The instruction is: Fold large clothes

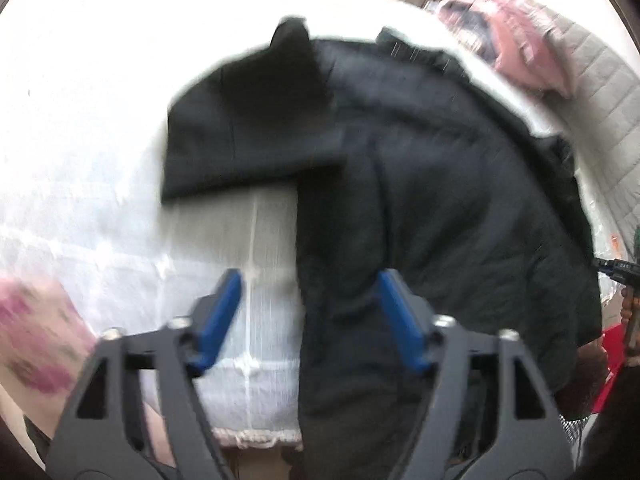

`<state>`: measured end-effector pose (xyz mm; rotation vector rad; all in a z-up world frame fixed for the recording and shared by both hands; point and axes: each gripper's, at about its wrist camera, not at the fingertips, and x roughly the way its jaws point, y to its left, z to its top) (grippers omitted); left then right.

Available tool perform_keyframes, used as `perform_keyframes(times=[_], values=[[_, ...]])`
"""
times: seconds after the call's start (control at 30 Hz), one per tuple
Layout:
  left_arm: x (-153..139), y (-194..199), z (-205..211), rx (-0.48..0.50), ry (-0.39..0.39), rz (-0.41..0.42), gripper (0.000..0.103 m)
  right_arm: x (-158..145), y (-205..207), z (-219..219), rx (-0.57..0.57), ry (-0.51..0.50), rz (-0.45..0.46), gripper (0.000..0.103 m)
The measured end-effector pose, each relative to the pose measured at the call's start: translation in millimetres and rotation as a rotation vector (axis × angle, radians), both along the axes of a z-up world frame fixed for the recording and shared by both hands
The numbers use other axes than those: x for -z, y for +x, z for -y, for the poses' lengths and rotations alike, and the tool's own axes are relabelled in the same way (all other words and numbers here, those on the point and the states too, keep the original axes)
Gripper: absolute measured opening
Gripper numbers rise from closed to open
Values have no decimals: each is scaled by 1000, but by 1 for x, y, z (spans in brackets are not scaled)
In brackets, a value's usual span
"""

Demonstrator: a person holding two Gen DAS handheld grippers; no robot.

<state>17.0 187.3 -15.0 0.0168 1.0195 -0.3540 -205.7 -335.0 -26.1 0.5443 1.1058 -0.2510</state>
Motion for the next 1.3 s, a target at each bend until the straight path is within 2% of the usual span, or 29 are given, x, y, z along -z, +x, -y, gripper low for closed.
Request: perform_keyframes(times=[0.07,0.1,0.13,0.2,0.37,0.43,0.53,0.73,0.87,1.0,1.17,1.23,1.27,1.3], values=[[-22,6,7,21,13,66,81,-21,4,4,-19,-1,34,32],[-31,11,10,30,21,81,82,-31,4,7,-23,-4,52,37],[-37,16,13,39,23,91,82,-42,7,10,-25,-19,71,52],[-50,34,23,66,10,101,83,-69,17,15,-27,-84,128,72],[-68,86,49,78,15,138,83,-120,72,21,-64,-187,286,84],[-72,118,70,101,30,164,92,-128,94,23,-85,-228,356,90],[-71,166,95,103,84,181,95,-128,137,30,-96,-248,422,93],[-43,277,149,119,166,173,95,-91,263,52,-186,-243,320,93],[-12,336,172,114,173,125,94,-41,335,74,-214,-291,209,93],[26,381,184,121,234,113,91,2,372,98,-208,-292,136,93],[67,417,177,116,211,46,91,48,398,122,-195,-227,68,92],[80,424,171,118,163,-5,90,59,398,119,-216,-208,52,86],[81,425,169,115,142,-10,89,59,396,114,-229,-240,75,85],[80,422,166,112,112,-7,84,59,396,109,-244,-249,86,74]])
